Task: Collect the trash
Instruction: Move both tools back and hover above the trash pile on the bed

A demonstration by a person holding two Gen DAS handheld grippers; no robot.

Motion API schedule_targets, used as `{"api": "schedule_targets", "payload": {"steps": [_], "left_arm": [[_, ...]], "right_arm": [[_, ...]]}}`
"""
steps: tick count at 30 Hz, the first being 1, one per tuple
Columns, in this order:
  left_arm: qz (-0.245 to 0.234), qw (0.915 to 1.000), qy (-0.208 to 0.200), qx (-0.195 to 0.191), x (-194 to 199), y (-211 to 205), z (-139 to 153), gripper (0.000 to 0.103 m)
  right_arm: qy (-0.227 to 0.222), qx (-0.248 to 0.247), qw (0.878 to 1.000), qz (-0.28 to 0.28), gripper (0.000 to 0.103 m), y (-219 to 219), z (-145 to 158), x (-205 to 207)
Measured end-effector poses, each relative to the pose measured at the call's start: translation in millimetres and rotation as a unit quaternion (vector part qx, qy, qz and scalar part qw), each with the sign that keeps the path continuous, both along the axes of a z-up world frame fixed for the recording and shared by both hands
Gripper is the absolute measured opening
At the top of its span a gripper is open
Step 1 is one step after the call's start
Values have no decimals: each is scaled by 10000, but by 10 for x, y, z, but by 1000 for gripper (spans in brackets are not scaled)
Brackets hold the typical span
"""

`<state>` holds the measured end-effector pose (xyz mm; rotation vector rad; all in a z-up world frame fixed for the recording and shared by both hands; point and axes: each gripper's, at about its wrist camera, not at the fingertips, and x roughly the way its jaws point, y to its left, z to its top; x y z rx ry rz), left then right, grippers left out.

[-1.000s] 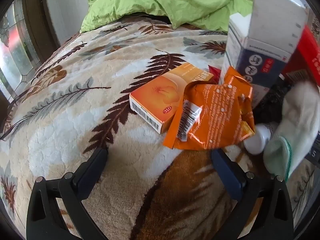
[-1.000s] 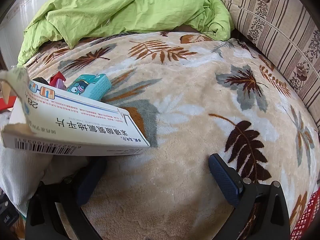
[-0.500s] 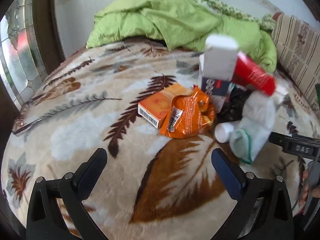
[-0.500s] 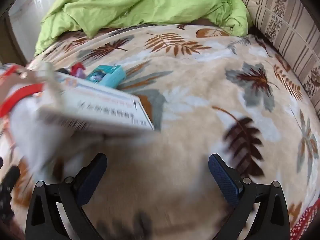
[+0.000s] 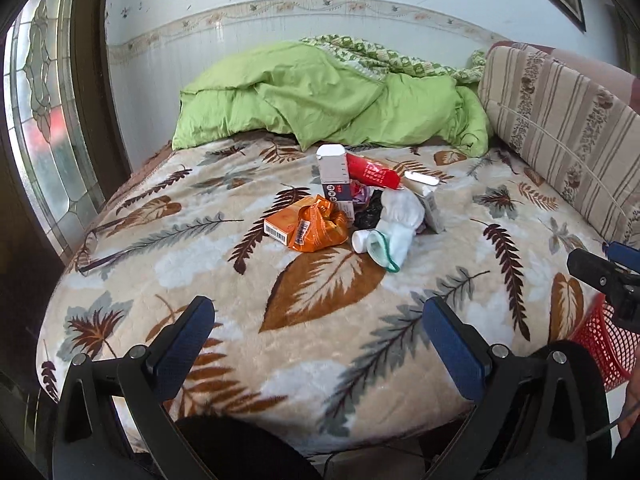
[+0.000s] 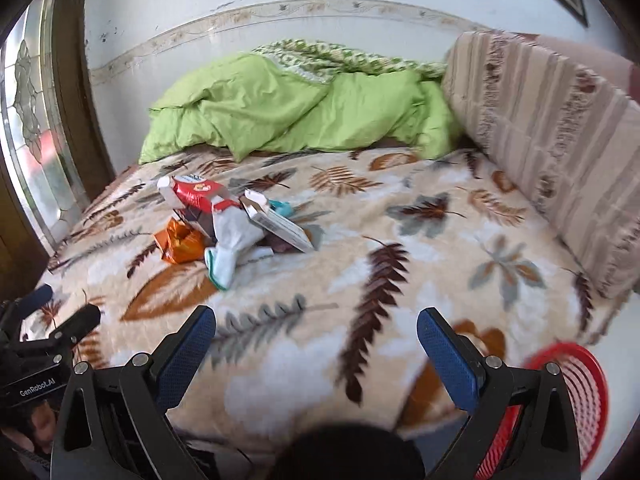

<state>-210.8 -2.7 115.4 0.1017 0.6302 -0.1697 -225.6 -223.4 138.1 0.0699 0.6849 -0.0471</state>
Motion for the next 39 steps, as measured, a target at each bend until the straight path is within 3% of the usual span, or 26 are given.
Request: {"api": "schedule_targets", "payload": {"steps": [10,13,39], "left_arm": [[41,9999,-129,-43,-261,14,177,103],[59,9999,-137,-26,-260,25,198,103],[136,9999,-55,-73,-274,78,251,103]], "right_arm": [[-404,-242,9987,-177,102,15,181,-319],[-364,-99,9993,-85,102,9,176,-325],[-372,-314,9988,57,101,187,229,-390]]}}
